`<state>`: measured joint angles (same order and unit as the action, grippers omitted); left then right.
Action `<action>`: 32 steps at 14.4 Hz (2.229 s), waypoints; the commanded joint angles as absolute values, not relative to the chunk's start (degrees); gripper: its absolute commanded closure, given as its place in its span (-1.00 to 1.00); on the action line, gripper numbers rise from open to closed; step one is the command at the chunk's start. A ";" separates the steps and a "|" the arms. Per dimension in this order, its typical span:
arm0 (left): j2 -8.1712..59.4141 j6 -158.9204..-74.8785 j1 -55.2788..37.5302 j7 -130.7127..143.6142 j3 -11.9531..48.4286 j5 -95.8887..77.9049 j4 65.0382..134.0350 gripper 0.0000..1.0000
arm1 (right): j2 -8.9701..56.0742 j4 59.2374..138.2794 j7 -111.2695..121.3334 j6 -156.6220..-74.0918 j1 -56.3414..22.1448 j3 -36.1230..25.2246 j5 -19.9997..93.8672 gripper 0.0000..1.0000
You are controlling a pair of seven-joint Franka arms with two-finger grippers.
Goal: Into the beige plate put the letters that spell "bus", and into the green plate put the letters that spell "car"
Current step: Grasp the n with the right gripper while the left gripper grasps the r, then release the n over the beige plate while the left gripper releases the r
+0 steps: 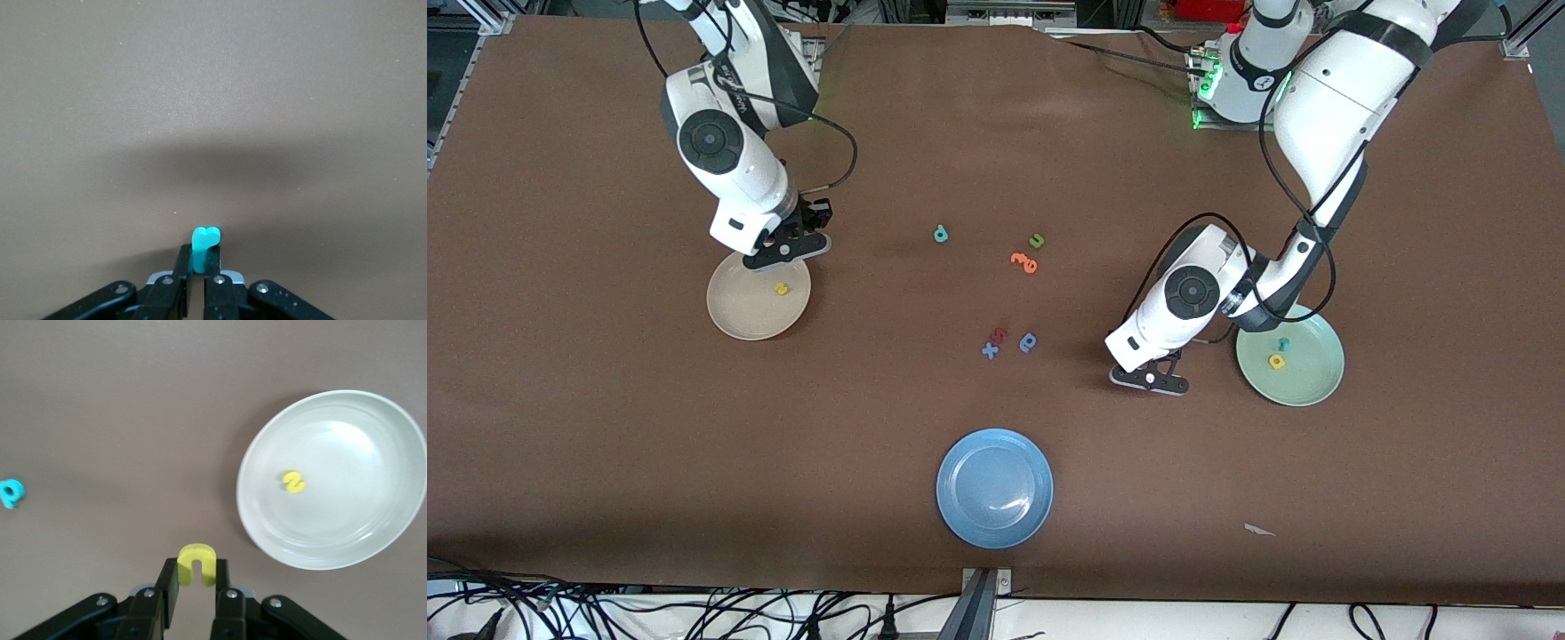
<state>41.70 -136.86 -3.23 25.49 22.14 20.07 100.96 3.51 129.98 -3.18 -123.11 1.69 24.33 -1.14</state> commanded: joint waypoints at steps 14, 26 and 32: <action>33.93 -120.77 11.94 2.23 22.50 21.45 99.66 1.00 | 16.96 130.25 20.66 -137.46 12.48 17.67 -0.88 0.71; 31.91 -110.22 17.49 -7.56 22.59 20.22 97.48 -1.00 | 14.06 130.25 -3.47 -134.29 7.48 24.42 -0.35 -1.00; 31.82 -101.61 17.57 -7.65 22.59 20.13 89.74 -1.00 | 15.29 130.52 -23.78 -140.26 -4.37 25.31 -0.09 -1.00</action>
